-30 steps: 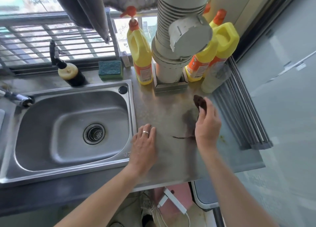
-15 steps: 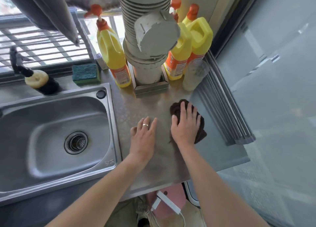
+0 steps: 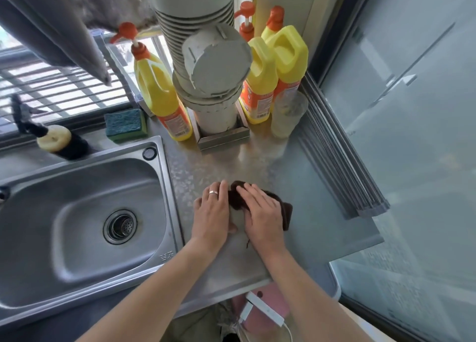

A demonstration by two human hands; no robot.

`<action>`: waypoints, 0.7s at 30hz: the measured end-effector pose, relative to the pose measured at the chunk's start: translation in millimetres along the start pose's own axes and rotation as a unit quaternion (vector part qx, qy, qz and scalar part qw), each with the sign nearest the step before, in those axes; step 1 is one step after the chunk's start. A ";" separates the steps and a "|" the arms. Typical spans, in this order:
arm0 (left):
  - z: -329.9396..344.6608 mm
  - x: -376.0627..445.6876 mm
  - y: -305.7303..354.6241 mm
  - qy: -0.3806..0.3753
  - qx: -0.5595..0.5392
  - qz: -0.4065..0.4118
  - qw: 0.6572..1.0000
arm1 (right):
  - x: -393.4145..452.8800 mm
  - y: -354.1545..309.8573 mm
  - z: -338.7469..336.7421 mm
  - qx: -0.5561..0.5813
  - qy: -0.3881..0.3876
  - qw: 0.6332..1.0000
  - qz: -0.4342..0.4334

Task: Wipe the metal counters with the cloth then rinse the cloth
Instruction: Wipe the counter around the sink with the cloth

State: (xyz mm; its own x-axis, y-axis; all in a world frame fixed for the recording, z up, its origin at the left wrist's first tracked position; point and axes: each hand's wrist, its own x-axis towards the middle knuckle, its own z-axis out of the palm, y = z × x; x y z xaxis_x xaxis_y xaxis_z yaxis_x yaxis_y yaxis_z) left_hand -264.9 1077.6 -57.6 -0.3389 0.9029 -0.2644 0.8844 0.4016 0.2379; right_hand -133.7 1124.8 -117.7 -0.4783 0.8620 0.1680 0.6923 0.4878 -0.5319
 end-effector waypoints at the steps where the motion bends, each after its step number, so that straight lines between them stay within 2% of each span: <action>1: -0.5 0.4 -0.2 -0.003 0.001 0.003 1.000 | -2.1 0.0 -5.4 0.006 0.003 1.000 -0.003; 4: -3.6 1.6 0.5 -0.016 0.012 0.008 1.000 | 8.1 8.8 -28.7 0.032 0.054 0.998 0.006; 6: -4.9 2.1 0.0 -0.022 0.009 0.005 1.000 | 24.5 21.1 -38.3 -0.006 0.105 0.992 0.066; 9: -5.2 2.3 -2.9 -0.017 0.000 0.001 1.000 | 49.5 37.5 -28.5 -0.047 0.088 0.982 0.162; 12: -3.7 0.9 -3.9 -0.006 0.004 0.007 1.000 | 70.2 38.1 -8.6 -0.058 0.048 0.987 0.140; 17: 1.2 0.8 -7.6 0.015 -0.002 0.006 1.000 | 101.2 9.2 6.3 -0.010 -0.014 0.997 0.078; 21: 2.9 -1.0 -8.7 0.014 -0.011 -0.006 1.000 | 94.9 -7.9 12.7 0.026 -0.056 0.998 0.028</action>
State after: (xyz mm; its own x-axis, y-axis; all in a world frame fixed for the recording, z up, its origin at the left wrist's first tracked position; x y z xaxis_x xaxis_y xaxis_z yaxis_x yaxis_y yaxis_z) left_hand -271.4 1072.8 -62.1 -0.3586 0.9017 -0.2413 0.8730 0.4155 0.2552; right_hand -191.4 1201.0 -108.2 -0.4997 0.8651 0.0441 0.6921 0.4293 -0.5802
